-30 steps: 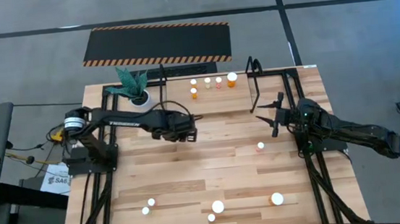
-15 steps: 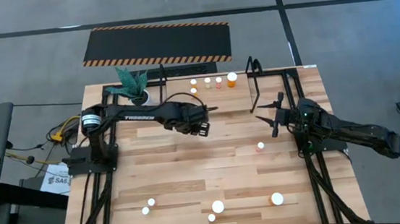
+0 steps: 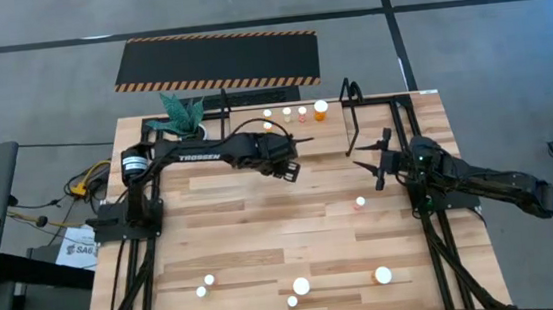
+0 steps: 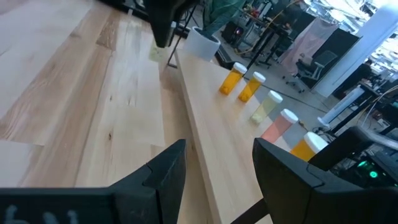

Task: Pick and place medicine bottles onto shelf by color
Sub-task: Put the top small yellow pill bottle aligned with the other yellow pill bottle on the shelf

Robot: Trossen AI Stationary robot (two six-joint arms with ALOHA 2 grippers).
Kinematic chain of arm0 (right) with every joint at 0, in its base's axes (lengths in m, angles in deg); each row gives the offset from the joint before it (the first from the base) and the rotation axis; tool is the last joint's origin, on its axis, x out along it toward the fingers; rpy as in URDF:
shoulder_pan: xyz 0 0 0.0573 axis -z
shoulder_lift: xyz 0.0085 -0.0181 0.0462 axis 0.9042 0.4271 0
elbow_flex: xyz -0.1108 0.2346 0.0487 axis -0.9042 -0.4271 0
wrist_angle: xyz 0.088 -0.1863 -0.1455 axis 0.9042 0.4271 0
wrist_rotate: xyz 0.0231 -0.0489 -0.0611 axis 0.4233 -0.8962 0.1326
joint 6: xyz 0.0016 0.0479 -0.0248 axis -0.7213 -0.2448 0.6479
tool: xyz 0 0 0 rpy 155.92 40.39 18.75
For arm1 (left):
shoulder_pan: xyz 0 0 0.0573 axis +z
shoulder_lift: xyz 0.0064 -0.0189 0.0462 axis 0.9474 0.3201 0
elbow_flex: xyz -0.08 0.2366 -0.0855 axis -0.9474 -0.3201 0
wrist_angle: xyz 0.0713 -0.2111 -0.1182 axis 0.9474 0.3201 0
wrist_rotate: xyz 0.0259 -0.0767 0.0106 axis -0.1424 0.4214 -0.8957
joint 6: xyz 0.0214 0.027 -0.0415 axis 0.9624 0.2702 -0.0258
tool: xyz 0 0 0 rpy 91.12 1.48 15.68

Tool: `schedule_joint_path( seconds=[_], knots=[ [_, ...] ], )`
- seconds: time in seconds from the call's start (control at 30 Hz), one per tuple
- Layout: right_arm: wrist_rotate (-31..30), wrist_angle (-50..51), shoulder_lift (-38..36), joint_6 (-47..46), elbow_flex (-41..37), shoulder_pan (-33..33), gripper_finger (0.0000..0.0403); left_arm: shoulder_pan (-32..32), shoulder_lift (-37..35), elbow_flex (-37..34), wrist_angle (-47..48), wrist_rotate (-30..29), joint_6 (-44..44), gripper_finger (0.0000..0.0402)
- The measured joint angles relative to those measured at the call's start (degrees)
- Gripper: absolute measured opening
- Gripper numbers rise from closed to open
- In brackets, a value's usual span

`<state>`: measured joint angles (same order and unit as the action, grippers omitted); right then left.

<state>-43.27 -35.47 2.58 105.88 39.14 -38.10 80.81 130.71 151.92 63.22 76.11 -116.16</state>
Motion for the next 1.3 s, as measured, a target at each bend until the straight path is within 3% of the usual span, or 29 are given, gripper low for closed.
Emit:
schedule_joint_path(
  seconds=[0.7,0.87,1.3],
  knots=[
    [0.0,0.0,-0.1,0.0,0.0,0.0,0.0207,3.6,0.0,0.0,-11.0,-0.9,15.8,0.0087],
    [0.0,0.0,-0.1,0.0,0.0,0.0,0.0207,3.7,0.0,0.0,-11.2,-5.3,16.8,0.0087],
    [0.0,0.0,-0.1,0.0,0.0,0.0,0.0207,3.7,0.0,0.0,-11.2,-3.7,38.2,0.0087]
  ],
)
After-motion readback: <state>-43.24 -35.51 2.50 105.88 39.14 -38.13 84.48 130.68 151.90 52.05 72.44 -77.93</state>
